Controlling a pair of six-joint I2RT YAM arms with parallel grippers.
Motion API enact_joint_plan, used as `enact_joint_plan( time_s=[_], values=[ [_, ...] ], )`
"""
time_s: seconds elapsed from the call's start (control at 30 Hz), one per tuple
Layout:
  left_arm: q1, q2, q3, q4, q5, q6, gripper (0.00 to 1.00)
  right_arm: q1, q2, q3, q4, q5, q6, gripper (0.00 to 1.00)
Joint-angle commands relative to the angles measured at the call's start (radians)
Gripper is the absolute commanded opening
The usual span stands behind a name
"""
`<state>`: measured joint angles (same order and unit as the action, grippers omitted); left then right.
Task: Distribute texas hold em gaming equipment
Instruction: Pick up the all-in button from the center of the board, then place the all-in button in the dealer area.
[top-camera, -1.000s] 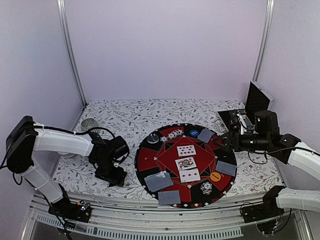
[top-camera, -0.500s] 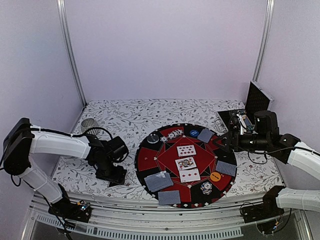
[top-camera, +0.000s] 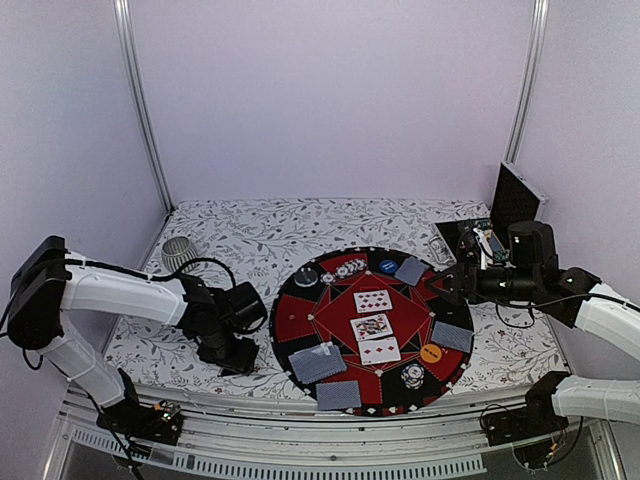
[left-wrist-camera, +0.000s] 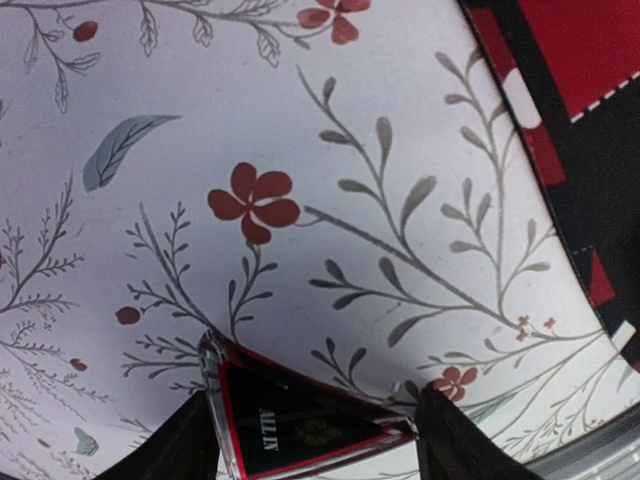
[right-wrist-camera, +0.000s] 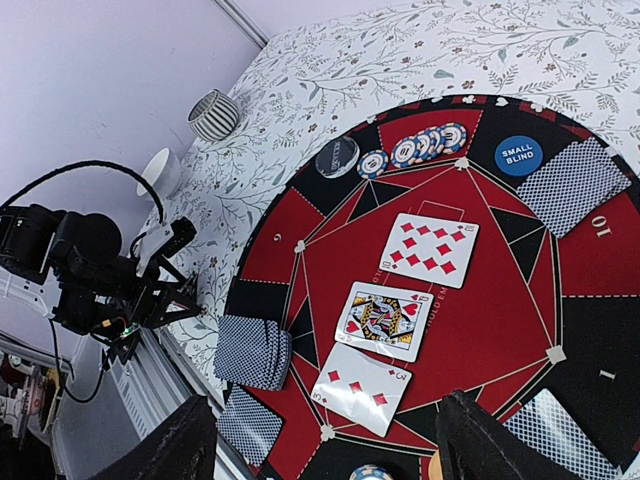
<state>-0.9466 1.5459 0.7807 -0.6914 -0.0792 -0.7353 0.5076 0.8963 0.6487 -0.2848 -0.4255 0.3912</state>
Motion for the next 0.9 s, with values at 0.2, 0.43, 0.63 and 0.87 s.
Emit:
enact_joint_plan(
  time_s=[0.2, 0.43, 0.63, 0.87],
  values=[
    [-0.038, 0.055, -0.015, -0.057, 0.043, -0.007, 0.61, -0.003, -0.013, 0.037, -0.004, -0.005, -0.010, 0.78],
    [-0.038, 0.024, 0.069, -0.134, -0.020, 0.050, 0.60, -0.003, -0.011, 0.047, -0.008, -0.004, -0.011, 0.77],
    [-0.003, 0.121, 0.252, -0.101, -0.096, 0.192, 0.60, -0.003, -0.005, 0.058, -0.011, -0.008, -0.012, 0.77],
    [0.084, 0.371, 0.517, -0.008, -0.114, 0.383, 0.59, -0.003, -0.017, 0.057, -0.013, -0.005, -0.002, 0.77]
  ],
)
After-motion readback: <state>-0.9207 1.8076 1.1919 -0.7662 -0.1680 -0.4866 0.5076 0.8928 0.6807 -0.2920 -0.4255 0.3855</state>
